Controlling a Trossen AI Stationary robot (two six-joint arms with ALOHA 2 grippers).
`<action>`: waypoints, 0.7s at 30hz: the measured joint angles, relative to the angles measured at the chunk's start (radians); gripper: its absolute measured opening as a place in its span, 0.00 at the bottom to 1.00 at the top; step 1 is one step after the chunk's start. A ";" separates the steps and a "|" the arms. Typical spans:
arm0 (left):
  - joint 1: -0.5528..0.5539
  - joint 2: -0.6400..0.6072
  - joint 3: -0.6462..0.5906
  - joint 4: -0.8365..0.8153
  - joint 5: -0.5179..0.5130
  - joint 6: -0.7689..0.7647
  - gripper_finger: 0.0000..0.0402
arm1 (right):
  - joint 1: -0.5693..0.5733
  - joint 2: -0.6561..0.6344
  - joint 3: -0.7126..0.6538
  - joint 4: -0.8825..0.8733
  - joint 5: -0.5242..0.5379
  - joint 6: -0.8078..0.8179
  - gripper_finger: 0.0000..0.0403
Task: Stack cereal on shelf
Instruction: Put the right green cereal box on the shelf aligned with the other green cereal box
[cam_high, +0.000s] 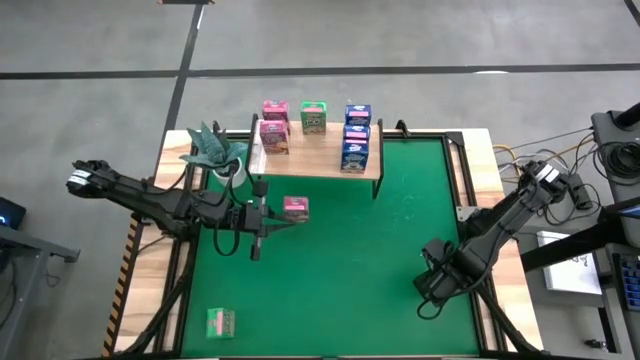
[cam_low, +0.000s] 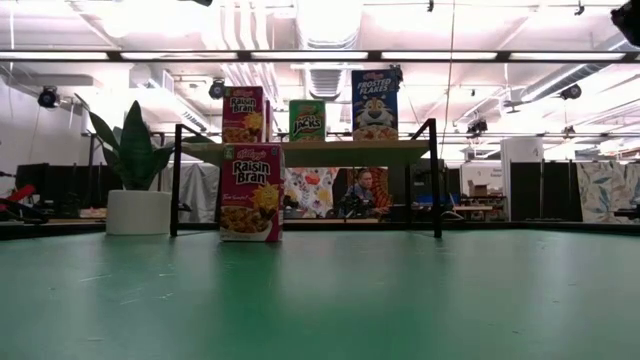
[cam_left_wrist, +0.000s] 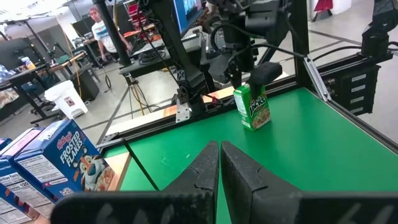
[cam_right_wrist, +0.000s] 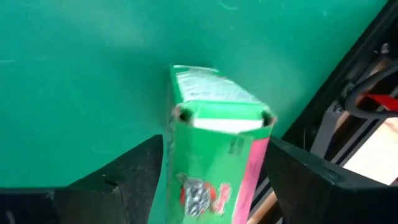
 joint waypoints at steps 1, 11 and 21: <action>0.000 0.000 0.000 0.000 0.000 0.000 0.00 | 0.000 0.000 -0.004 0.004 0.000 0.000 0.63; 0.000 0.000 0.000 0.002 0.000 0.011 0.00 | 0.000 -0.002 0.027 0.012 0.000 -0.016 0.44; 0.000 -0.037 -0.007 0.003 0.000 0.012 0.00 | 0.000 -0.002 0.088 0.008 0.067 -0.044 0.32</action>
